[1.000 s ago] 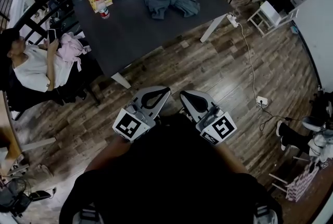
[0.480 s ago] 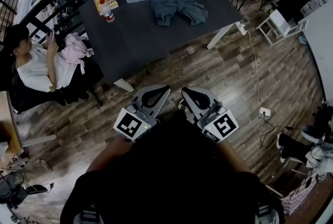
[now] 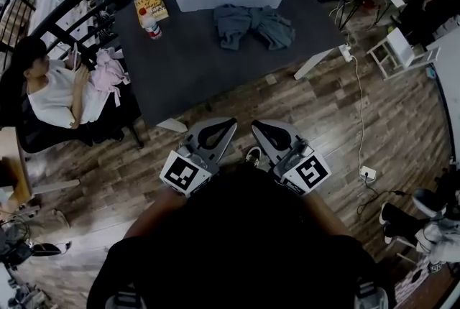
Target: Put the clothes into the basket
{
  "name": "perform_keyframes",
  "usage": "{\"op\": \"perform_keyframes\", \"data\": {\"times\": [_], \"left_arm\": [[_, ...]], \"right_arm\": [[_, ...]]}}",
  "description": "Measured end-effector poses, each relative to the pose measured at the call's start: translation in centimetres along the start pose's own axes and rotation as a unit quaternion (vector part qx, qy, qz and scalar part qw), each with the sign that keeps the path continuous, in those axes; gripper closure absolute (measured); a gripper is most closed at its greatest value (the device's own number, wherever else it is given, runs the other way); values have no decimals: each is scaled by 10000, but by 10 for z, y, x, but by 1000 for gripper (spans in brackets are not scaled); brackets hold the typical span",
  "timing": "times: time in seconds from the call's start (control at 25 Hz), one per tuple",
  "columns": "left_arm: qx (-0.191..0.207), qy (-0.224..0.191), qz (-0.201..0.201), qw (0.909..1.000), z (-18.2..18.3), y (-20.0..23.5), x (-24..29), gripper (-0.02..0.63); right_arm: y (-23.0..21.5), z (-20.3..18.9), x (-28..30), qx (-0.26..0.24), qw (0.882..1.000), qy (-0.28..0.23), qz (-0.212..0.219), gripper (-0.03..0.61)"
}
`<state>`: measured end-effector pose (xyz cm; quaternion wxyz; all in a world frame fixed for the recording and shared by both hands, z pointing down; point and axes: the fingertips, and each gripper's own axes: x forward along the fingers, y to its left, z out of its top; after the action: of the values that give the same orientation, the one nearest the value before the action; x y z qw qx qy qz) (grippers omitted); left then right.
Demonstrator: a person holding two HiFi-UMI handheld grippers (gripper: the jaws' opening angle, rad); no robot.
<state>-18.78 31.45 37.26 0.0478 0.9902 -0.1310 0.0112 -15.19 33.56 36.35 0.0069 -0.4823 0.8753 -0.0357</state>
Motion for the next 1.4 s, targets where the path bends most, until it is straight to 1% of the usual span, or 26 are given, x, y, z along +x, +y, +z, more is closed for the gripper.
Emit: {"op": "perform_keyframes", "data": {"times": [0.12, 0.32, 0.64, 0.84, 1.0, 1.12, 1.2, 1.24, 1.32, 1.4], "left_arm": [[-21, -33, 96, 9999, 2, 7, 20, 611], [-37, 46, 250, 9997, 4, 17, 60, 611], [-54, 42, 478, 9988, 3, 17, 104, 611], [-26, 12, 574, 9983, 3, 10, 124, 611], [-53, 30, 595, 9982, 2, 5, 133, 611], [2, -15, 614, 9981, 2, 5, 137, 611], [22, -18, 624, 9980, 1, 6, 140, 611], [28, -10, 625, 9980, 0, 7, 140, 611], [35, -12, 631, 9980, -2, 10, 143, 611], [25, -15, 644, 9979, -3, 13, 146, 611]], "right_arm": [[-22, 0, 1, 68, 9999, -25, 105, 561], [-64, -2, -2, 163, 9996, 51, 244, 561], [-104, -3, -12, 190, 9985, 54, 508, 561], [-119, 2, -21, 215, 9972, 1, 716, 561], [-128, 4, -26, 234, 9969, -83, 743, 561], [-132, 0, -28, 305, 9970, -14, 712, 561], [-135, 3, -28, 274, 9968, -170, 725, 561], [-137, 2, -27, 234, 9970, -163, 722, 561], [-142, -5, -27, 170, 9976, 21, 677, 561], [-148, -7, -25, 170, 9978, 47, 646, 561]]}}
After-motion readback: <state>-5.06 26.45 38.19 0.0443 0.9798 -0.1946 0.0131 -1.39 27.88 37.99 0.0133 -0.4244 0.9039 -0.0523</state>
